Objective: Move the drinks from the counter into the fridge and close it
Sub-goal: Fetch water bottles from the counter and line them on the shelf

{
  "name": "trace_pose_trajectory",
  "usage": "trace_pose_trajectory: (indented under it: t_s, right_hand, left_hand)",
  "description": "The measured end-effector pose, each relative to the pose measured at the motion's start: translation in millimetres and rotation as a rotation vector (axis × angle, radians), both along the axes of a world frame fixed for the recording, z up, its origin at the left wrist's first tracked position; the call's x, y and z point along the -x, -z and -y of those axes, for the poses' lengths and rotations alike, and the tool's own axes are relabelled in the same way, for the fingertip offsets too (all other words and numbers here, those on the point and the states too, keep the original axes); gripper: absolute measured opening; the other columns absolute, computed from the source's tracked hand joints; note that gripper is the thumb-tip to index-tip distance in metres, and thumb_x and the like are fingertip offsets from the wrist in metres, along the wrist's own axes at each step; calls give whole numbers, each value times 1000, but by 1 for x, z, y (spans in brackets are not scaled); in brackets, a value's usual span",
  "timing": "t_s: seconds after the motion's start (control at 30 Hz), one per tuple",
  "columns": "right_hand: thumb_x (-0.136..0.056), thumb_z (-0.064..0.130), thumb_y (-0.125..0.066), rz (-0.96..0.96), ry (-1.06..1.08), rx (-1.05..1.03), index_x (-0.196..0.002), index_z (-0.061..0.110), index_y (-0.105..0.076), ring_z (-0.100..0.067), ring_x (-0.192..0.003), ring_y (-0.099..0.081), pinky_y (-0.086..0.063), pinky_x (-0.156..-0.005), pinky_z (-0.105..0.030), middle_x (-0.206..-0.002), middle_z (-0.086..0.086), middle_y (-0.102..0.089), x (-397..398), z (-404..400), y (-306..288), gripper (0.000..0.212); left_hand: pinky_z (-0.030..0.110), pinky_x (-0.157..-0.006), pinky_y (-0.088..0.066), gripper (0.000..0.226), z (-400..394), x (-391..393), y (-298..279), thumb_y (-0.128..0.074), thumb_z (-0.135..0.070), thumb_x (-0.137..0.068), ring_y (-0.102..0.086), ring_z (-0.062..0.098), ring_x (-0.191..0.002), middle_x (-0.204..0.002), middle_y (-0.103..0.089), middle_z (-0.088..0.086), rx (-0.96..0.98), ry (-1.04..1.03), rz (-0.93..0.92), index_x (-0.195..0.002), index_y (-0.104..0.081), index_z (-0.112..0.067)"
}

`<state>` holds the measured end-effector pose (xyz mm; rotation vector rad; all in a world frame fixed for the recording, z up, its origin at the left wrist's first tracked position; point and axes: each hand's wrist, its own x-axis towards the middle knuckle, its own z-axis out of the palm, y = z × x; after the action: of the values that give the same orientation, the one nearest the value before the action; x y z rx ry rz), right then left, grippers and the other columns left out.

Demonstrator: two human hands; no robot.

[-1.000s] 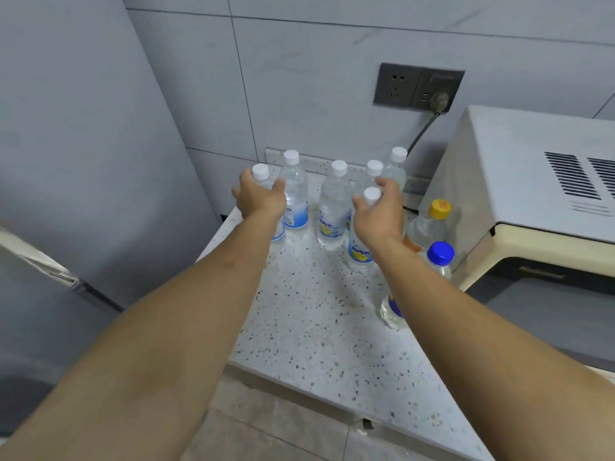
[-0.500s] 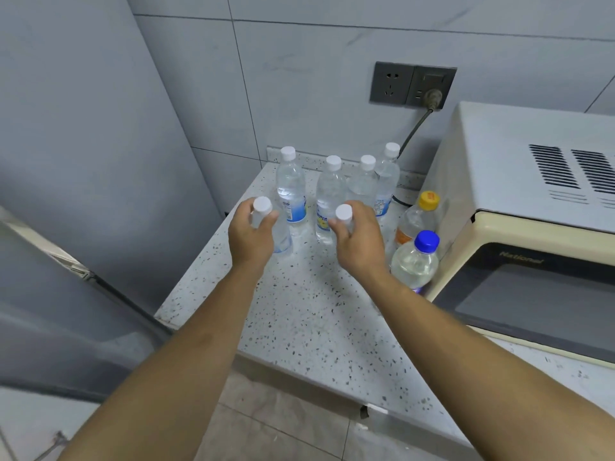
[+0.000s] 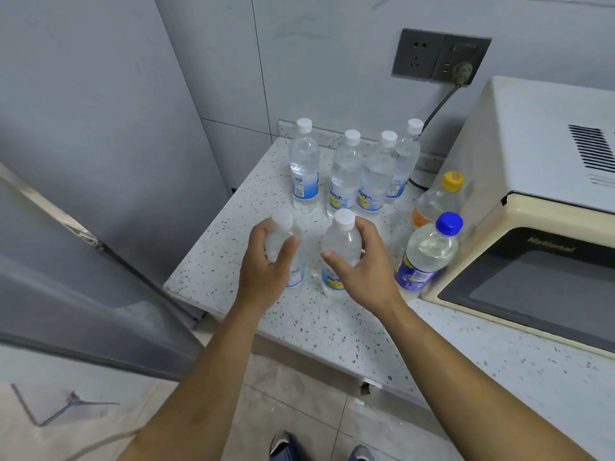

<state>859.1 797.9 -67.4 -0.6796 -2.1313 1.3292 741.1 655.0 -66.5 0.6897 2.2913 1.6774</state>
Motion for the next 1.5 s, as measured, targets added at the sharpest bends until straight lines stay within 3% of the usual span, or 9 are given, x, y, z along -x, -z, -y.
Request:
trace_pose_trajectory:
  t_s: [0.23, 0.43, 0.53, 0.63, 0.8, 0.93, 1.07, 1.33, 1.5]
  right_hand:
    - [-61, 48, -90, 167, 146, 202, -116, 47, -35, 23, -99, -48, -44, -74, -15, -107, 30, -53, 4, 9, 43, 77]
    - [-75, 29, -85, 52, 209, 238, -124, 23, -43, -1, -100, -59, -52, -82, -22, -110, 18, -57, 4, 23, 57, 64]
    - [-83, 22, -79, 6, 171, 252, -127, 7, -47, -17, -102, -61, -52, -84, -28, -115, -6, -61, -8, 30, 58, 57]
    - [-88, 23, -74, -1, 159, 336, -134, 14, -47, -14, -112, -62, -51, -92, -27, -123, -5, -63, -25, 38, 56, 54]
    - [-96, 29, -62, -32, 150, 640, -128, 20, -55, -18, -107, -69, -58, -89, -35, -122, -10, -68, -52, 48, 47, 33]
    - [-82, 47, -60, -106, 97, 1091, -127, 2, -60, -36, -101, -68, -54, -95, -53, -116, -23, -69, -78, 58, 42, 63]
    - [-74, 57, -62, -68, -71, 1330, -96, 11, -80, -27, -77, -74, -61, -65, -37, -90, -14, -75, -107, 71, 53, 54]
    - [-50, 52, -84, 251, -350, 1329, -85, 6, -78, -31, -72, -70, -57, -67, -40, -82, -17, -70, -137, 135, 86, 57]
    - [-71, 48, -67, 430, -508, 1285, -98, 5, -73, -28, -74, -71, -59, -71, -40, -86, -17, -72, -135, 202, 94, 51]
  left_hand:
    - [11, -65, -44, 72, 5, 2, 46, -78, -60, -57, -59, -7, -94, -107, -56, -30, 104, 10, 213, -116, -38, -56]
    - [0, -59, -45, 64, 7, -6, 58, -82, -43, -67, -53, -23, -90, -108, -55, -23, -10, -57, 274, -113, -37, -45]
    - [7, -63, -50, 50, 16, -10, 62, -78, -47, -70, -59, -17, -91, -107, -60, -21, -87, -97, 319, -108, -45, -48]
    - [14, -66, -55, 34, 28, -21, 65, -74, -50, -74, -68, -1, -95, -102, -70, -21, -216, -77, 467, -103, -57, -50]
    - [38, -77, -59, 58, 65, -49, 59, -71, -58, -73, -71, 24, -104, -117, -72, 5, -364, -22, 732, -121, -63, -27]
    - [35, -69, -59, 80, 95, -85, 51, -74, -67, -60, -73, 27, -94, -110, -73, 14, -405, -41, 913, -121, -68, -14]
    - [37, -64, -60, 86, 118, -132, 52, -73, -78, -56, -74, 29, -79, -95, -75, 17, -361, -67, 985, -106, -75, -7]
    - [35, -59, -60, 71, 186, -215, 64, -84, -71, -41, -74, 26, -69, -84, -76, 15, -375, -258, 1094, -79, -81, -11]
    - [34, -59, -60, 63, 254, -243, 64, -65, -67, -56, -75, 26, -70, -86, -76, 16, -414, -536, 1077, -79, -82, -10]
